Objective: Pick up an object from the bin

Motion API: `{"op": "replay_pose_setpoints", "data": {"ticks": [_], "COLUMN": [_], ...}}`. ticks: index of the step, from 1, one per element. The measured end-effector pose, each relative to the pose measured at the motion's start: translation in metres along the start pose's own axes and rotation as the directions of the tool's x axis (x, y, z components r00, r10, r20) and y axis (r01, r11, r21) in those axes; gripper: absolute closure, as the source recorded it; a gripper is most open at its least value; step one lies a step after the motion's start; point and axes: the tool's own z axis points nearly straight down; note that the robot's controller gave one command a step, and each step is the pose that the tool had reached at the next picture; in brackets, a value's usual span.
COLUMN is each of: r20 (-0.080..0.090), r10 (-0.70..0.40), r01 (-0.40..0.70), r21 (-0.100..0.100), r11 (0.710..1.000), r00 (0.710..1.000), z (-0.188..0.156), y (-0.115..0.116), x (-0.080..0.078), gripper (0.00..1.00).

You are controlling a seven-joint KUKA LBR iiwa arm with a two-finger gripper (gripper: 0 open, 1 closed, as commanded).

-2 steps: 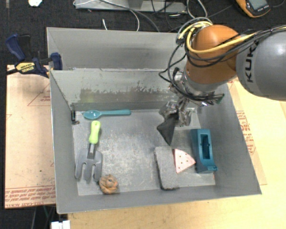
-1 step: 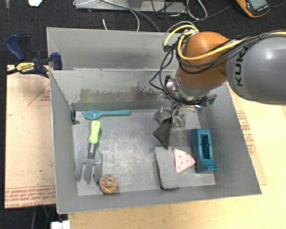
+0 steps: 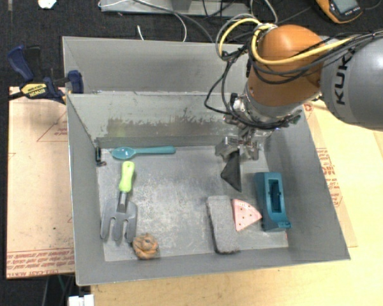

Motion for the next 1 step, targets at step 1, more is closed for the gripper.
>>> {"op": "replay_pose_setpoints", "data": {"ticks": [1], "r20": [0.002], "r10": [0.019], "r01": [-0.019], "r21": [0.003], "r11": [1.0], "r00": [1.0], "z": [-0.0851], "y": [-0.0036], "x": [-0.0032], "gripper": [1.0]}}
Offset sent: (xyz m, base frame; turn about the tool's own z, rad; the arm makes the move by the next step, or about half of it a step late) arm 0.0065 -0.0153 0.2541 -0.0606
